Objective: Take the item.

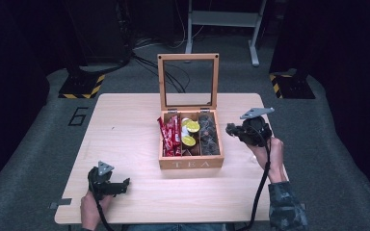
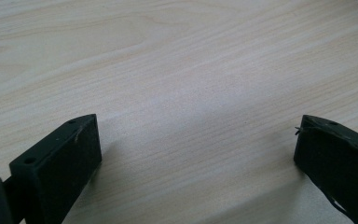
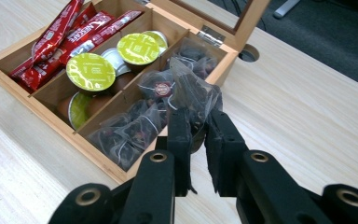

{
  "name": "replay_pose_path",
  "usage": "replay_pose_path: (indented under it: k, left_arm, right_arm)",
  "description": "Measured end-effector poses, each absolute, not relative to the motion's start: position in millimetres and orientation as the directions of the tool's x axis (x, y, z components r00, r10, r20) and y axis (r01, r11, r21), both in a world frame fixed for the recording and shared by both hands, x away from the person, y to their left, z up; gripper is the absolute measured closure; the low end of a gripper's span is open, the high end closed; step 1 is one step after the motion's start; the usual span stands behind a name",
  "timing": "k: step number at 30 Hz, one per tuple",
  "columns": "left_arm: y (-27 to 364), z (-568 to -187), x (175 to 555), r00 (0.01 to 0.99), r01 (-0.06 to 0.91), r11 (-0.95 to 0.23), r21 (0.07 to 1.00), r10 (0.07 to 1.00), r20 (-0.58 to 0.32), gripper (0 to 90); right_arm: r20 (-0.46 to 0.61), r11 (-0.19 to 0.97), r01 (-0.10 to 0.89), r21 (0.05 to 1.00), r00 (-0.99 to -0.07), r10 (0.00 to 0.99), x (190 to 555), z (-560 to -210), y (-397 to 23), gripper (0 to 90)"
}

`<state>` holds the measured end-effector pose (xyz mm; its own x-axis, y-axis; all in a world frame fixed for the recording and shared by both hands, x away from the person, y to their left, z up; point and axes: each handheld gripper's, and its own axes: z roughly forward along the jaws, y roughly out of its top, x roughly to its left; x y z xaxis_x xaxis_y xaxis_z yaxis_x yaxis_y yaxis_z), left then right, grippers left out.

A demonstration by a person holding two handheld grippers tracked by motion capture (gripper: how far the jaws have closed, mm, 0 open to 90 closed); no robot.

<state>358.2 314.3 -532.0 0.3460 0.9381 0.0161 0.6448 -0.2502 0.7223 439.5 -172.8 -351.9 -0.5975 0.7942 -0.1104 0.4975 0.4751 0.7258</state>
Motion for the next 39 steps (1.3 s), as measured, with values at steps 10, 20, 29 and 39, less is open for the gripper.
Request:
replay_pose_path:
  k: [10,20,29,39]
  left_arm:
    - [314.5,-531.4,358.1,0.349,0.649,-0.253,0.718,0.937,0.014,0.6]
    - [314.3,-531.9,358.1,0.346,0.645,-0.251,0.722,0.938,0.016,0.5]
    - [314.3,-532.0,358.2,0.346,0.645,-0.25,0.722,0.938,0.016,0.6]
    - [314.3,-531.9,358.2,0.346,0.645,-0.25,0.722,0.938,0.016,0.5]
  right_arm:
    - [-0.116,0.449,0.513,0.732,-0.556,0.823,434.1,-346.0,-189.9,80.2]
    - [-0.124,0.429,0.533,0.729,-0.514,0.849,431.4,-346.6,-208.5,80.2]
    - [-0.104,0.391,0.57,0.723,-0.469,0.877,427.9,-353.1,-234.1,80.2]
    - [-0.098,0.369,0.612,0.699,-0.429,0.898,424.4,-367.6,-255.4,80.2]
